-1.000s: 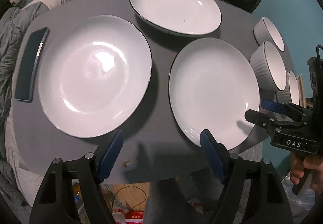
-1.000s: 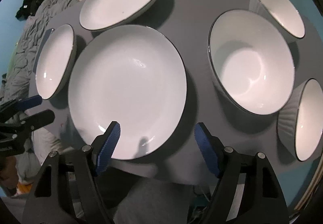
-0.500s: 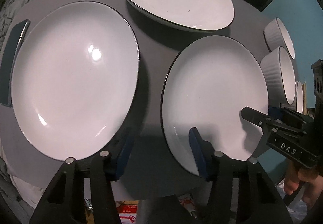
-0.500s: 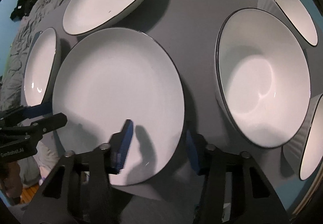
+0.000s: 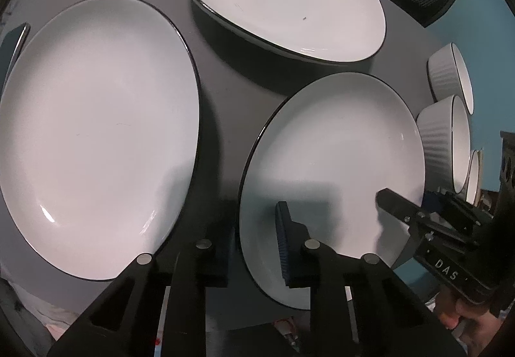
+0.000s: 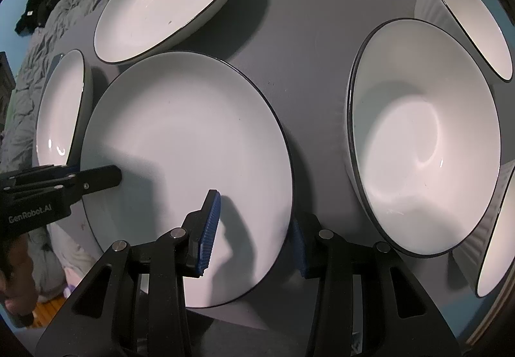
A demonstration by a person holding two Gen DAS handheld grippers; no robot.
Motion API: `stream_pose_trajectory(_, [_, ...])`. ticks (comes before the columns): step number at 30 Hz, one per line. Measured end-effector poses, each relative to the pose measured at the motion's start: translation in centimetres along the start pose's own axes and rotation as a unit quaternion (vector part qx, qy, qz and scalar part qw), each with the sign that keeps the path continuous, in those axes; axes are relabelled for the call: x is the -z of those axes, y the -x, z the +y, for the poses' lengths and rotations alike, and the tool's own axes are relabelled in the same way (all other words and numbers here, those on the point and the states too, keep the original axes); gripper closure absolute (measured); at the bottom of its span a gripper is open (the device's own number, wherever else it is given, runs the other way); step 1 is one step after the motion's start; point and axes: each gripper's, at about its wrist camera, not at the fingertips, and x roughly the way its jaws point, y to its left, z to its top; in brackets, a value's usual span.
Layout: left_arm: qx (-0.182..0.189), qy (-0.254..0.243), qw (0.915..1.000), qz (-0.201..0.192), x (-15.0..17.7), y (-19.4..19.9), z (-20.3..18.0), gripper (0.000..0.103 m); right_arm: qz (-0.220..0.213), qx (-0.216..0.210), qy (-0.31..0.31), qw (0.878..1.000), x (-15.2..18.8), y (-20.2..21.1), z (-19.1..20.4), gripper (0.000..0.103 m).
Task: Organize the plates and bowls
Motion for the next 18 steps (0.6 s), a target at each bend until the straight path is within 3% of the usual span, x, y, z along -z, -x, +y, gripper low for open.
stream_pose_trajectory(6, [-0.014,-0.016,0.9998,0.001,0.5,-0.1,-0.3,0.082,0.018,-0.019,-0.01,1.0,-0.2,0.2,-0.5,0.077])
stream_pose_trajectory(18, [-0.012,-0.023,0.9997,0.004,3.2,-0.3,1.0,0.082,0.038,-0.035,0.011,0.999,1.6,-0.8,1.9,0.079])
